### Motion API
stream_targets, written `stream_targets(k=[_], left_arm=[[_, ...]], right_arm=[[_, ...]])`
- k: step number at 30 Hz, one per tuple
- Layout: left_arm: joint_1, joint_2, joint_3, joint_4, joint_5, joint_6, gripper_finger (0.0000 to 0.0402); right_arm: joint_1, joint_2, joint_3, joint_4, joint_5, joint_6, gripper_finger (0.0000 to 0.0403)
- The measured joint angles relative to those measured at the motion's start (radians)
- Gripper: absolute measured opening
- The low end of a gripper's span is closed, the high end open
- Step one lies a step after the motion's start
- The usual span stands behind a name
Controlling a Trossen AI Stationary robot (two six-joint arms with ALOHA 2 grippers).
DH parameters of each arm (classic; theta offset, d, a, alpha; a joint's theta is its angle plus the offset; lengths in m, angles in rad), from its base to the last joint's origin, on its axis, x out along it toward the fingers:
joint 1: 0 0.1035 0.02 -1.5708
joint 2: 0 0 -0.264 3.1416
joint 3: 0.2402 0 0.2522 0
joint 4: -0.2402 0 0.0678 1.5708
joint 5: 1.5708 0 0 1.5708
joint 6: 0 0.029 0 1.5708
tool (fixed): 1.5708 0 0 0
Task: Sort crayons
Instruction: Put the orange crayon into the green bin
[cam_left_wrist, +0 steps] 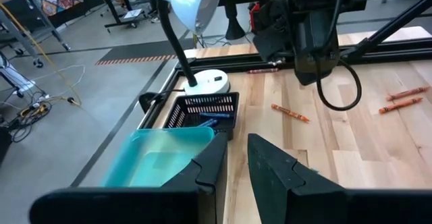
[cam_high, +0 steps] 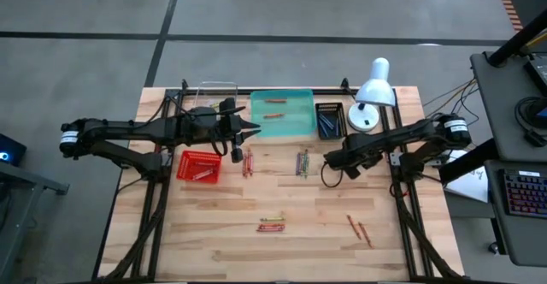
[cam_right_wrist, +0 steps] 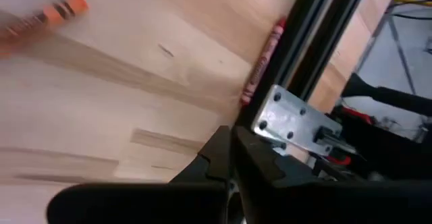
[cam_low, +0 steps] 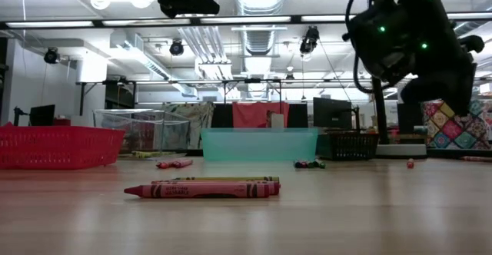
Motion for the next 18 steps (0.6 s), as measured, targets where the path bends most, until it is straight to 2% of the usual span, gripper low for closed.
stream_targets(k=[8, 11, 18], left_arm=[[0.000, 0.000, 0.000, 0.000, 0.000, 0.016, 0.0043], [0.000, 0.000, 0.000, 0.000, 0.000, 0.026, 0.0043], [0.000, 0.000, 0.001, 0.009, 0.000, 0.068, 0.0043]], right_arm=[[0.000, 0.001, -0.044, 0.014, 0.000, 0.029, 0.0009], [0.001, 0.000, -0.048, 0.102, -0.002, -0.010, 0.0009], [0.003, -0.002, -0.033, 0.405, -0.142, -0.505, 0.0009]])
